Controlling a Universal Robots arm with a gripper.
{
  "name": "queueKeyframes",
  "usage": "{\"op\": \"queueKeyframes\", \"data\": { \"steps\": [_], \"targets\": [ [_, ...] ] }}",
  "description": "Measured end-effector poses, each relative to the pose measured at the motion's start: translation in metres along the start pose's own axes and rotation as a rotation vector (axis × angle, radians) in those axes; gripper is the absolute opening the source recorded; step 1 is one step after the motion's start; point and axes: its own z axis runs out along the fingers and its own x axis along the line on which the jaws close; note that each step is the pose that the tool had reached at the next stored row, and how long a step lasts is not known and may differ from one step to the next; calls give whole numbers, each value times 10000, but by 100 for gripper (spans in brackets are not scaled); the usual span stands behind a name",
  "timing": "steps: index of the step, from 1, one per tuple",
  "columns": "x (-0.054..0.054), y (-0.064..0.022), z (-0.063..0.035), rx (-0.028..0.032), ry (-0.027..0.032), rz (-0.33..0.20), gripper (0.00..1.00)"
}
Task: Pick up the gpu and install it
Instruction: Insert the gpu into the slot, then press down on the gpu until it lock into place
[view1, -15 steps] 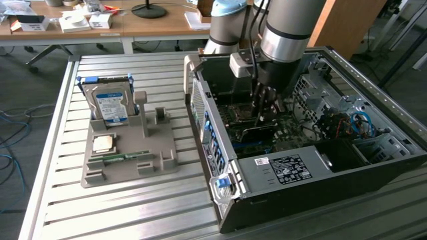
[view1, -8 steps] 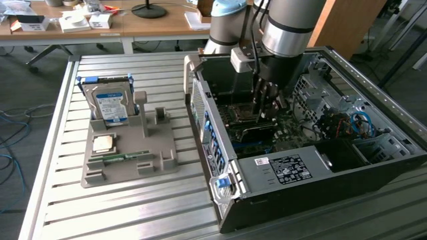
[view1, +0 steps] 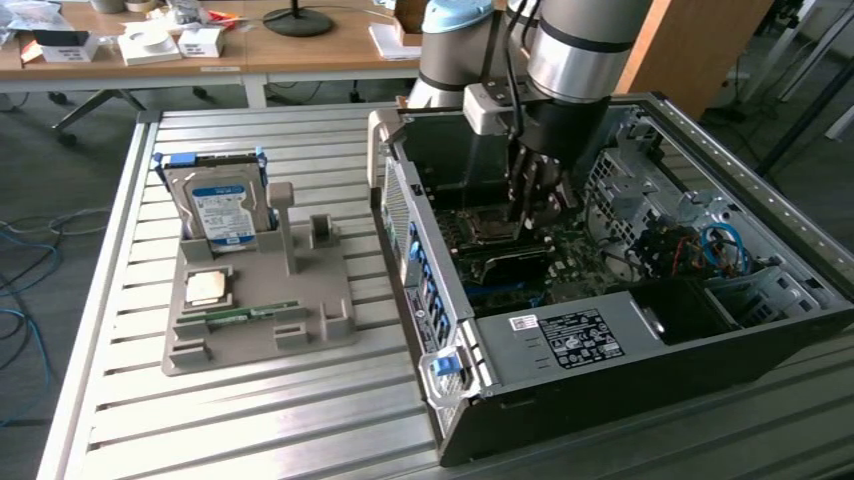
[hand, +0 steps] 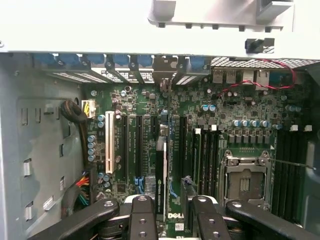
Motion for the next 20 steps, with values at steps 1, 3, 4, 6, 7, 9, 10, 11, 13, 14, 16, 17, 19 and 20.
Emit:
{"op": "queueKeyframes", "data": {
  "steps": [1,3,4,6,7,9,10,11,13,14,16,17,19,20],
  "targets": [
    [0,0,-12,1,-1,1,34],
    [0,-1,-22,1,-2,0,34],
    [0,-1,-22,2,-4,0,34],
    [0,-1,-23,1,-1,0,34],
    [0,-1,-23,1,-1,0,34],
    [0,-1,-23,1,-1,0,34],
    [0,-1,-23,1,-1,0,34],
    [0,-1,-23,1,-1,0,34],
    [0,-1,-23,0,-1,0,34],
    [0,-1,-23,0,-1,0,34],
    [0,-1,-23,1,-1,0,33],
    [0,-1,-23,1,-1,0,33],
    [0,-1,-23,1,-1,0,20],
    [0,-1,-23,0,-1,0,20]
  ]
}}
